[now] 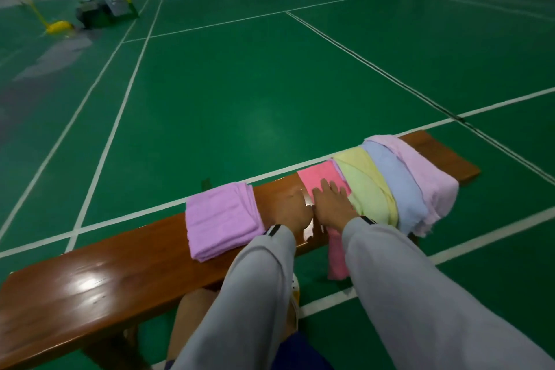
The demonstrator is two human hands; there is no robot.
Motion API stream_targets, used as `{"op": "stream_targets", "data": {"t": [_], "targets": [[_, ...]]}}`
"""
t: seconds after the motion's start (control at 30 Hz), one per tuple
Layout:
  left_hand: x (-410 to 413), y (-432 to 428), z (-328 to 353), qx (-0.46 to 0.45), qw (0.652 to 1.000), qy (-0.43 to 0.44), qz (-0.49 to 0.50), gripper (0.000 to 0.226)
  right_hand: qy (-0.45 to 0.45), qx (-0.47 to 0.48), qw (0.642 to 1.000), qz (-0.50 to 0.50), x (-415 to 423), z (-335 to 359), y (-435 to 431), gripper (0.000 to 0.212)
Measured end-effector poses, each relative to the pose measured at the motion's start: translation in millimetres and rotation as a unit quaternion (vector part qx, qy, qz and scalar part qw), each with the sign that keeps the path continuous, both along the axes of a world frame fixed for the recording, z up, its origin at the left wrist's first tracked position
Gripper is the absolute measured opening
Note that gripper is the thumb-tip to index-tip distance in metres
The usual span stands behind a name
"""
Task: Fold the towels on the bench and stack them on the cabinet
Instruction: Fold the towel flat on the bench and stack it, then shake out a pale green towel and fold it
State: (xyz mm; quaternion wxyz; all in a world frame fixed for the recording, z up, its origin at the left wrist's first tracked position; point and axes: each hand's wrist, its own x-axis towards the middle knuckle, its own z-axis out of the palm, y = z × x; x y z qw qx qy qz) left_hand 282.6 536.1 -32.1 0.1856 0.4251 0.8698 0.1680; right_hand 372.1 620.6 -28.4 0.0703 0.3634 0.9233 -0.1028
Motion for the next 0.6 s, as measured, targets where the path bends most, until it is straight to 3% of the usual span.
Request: {"op": "stream_targets", "data": {"t": [0.13, 0.33, 0.5, 0.6], "targets": [[23, 29, -13, -0.023, 0.997, -0.079, -0.012, 0.043, -0.016, -0.011, 0.994, -0.106, 33, -12, 30, 0.056], [46, 58, -21, -0.018, 0.995, -0.080, -0.054, 0.046, 0.024, -0.036, 0.966, -0.254, 71, -22, 69, 0.076], [56, 84, -16, -0.014, 0.990, -0.125, -0.069, 0.049, 0.051, -0.010, 0.966, -0.252, 81, -26, 82, 0.036], [61, 94, -15, -0.014, 0.987, -0.149, -0.056, 0.051, 0.077, -0.043, 0.963, -0.254, 83, -25, 81, 0.028]]}}
